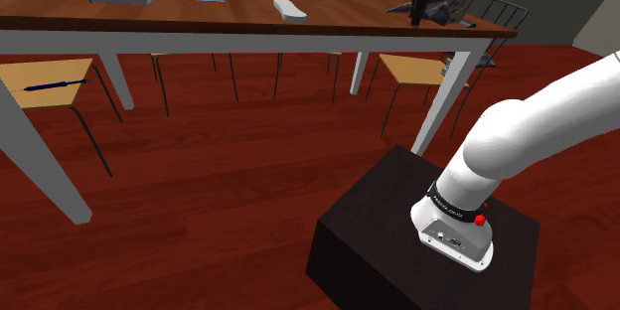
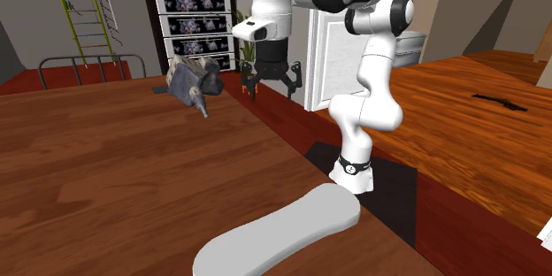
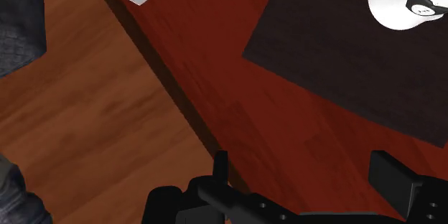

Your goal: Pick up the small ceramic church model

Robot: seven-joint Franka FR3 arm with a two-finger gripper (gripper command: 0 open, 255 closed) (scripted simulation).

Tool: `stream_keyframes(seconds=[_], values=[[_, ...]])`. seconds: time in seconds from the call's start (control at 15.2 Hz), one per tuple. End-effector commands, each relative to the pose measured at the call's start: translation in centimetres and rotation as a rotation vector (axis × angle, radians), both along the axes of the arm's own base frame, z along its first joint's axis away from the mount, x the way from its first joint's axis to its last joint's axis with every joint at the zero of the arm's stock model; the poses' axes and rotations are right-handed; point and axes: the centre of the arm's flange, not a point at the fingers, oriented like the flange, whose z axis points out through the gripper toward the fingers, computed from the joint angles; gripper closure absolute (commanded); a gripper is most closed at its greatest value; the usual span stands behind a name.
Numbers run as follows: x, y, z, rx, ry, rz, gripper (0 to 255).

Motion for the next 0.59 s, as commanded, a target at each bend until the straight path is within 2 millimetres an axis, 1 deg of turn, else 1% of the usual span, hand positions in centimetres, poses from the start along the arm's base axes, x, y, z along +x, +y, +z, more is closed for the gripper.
stream_keyframes(seconds=[0.0, 0.26, 0.53], values=[[1.0, -2.1, 0.2, -0.019, 0.022, 0.056, 0], [3.1, -6.2, 1.3, -0.056, 0.063, 0.159, 0], [5.6, -10.1, 2.4, -0.092, 0.103, 0.261, 0]])
